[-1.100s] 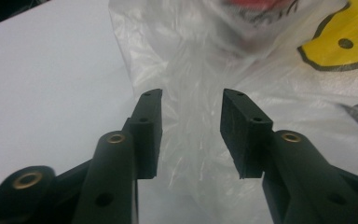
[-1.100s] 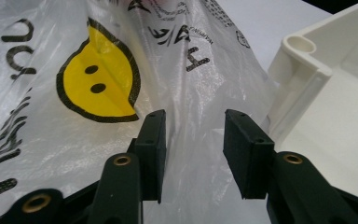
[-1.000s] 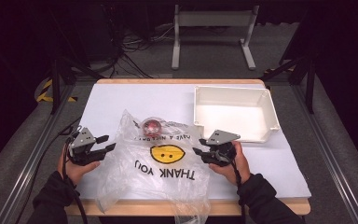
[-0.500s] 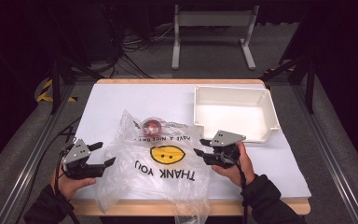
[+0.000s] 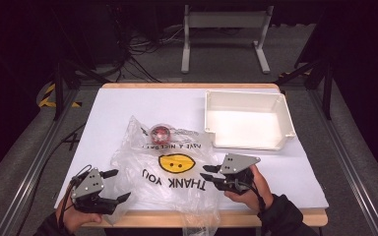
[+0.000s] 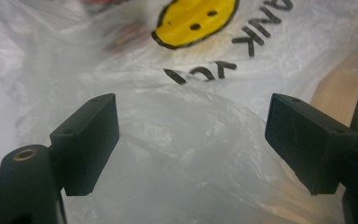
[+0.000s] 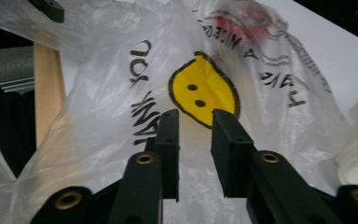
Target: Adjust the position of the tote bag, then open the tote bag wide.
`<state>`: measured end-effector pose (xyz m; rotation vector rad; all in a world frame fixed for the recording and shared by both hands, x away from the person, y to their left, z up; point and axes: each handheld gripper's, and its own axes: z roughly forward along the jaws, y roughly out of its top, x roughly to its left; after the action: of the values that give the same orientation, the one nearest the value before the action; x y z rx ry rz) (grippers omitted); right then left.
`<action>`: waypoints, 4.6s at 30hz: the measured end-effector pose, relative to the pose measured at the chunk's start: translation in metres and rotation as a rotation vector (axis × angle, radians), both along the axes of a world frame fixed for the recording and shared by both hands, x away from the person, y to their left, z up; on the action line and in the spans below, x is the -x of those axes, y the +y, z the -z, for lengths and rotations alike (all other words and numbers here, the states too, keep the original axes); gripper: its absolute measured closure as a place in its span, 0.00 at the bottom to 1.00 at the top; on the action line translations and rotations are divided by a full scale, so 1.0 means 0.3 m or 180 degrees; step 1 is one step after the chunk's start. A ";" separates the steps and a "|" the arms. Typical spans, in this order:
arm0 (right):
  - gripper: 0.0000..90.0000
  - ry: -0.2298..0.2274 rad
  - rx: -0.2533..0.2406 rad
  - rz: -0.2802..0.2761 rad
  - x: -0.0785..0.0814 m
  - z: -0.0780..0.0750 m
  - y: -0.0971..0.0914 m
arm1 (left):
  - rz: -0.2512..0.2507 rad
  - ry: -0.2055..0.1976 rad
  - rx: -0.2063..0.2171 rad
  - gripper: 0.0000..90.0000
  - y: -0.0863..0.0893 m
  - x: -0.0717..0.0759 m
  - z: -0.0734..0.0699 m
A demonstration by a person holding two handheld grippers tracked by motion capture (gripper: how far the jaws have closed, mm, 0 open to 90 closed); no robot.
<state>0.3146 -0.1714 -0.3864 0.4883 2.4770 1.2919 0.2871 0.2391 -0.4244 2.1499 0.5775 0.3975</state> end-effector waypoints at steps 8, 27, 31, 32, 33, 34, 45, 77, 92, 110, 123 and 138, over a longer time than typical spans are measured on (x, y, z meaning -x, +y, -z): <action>0.53 0.0220 0.0221 -0.0307 0.025 0.069 0.077 | 0.0014 0.0155 -0.0212 0.24 -0.031 -0.021 0.057; 1.00 0.0280 0.0602 -0.0177 -0.011 0.155 0.073 | 0.0029 0.0107 -0.0343 0.96 -0.003 -0.073 0.075; 0.99 0.0240 0.0435 -0.0078 -0.015 0.120 0.056 | 0.0027 0.0078 -0.0280 0.98 -0.003 -0.073 0.063; 0.93 0.0237 0.0405 -0.0094 -0.009 0.113 0.057 | 0.0036 0.0073 -0.0277 0.98 -0.003 -0.074 0.061; 0.86 0.0207 0.0382 -0.0095 0.000 0.107 0.059 | 0.0041 0.0063 -0.0285 0.98 -0.004 -0.074 0.060; 0.80 0.0215 0.0337 -0.0139 0.012 0.102 0.064 | 0.0039 0.0070 -0.0275 0.98 -0.006 -0.073 0.059; 0.51 0.0304 0.0303 -0.0638 0.104 0.087 0.143 | 0.0026 0.0069 -0.0258 0.99 -0.015 -0.075 0.057; 1.00 -0.0345 0.0238 0.0001 0.005 0.025 0.159 | -0.0230 -0.0233 0.0096 0.54 0.002 -0.039 -0.042; 1.00 -0.0379 0.0122 0.0114 -0.021 0.003 0.160 | -0.0129 -0.0348 0.0089 0.23 -0.078 -0.010 -0.095; 1.00 -0.0414 0.0036 0.0180 -0.046 -0.011 0.147 | -0.0444 -0.0236 -0.0562 0.74 -0.098 -0.146 0.015; 0.94 -0.0525 -0.0021 0.0268 -0.090 -0.060 0.142 | -0.0522 -0.0549 -0.0239 0.98 -0.037 -0.182 -0.112; 0.68 -0.0523 -0.0254 0.0383 -0.133 -0.158 0.109 | -0.0475 -0.0623 -0.0176 0.99 -0.081 -0.251 -0.173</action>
<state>0.3545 -0.1388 -0.3391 0.5197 2.2344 1.3306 0.3625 0.2149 -0.3723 2.0962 0.6227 0.7047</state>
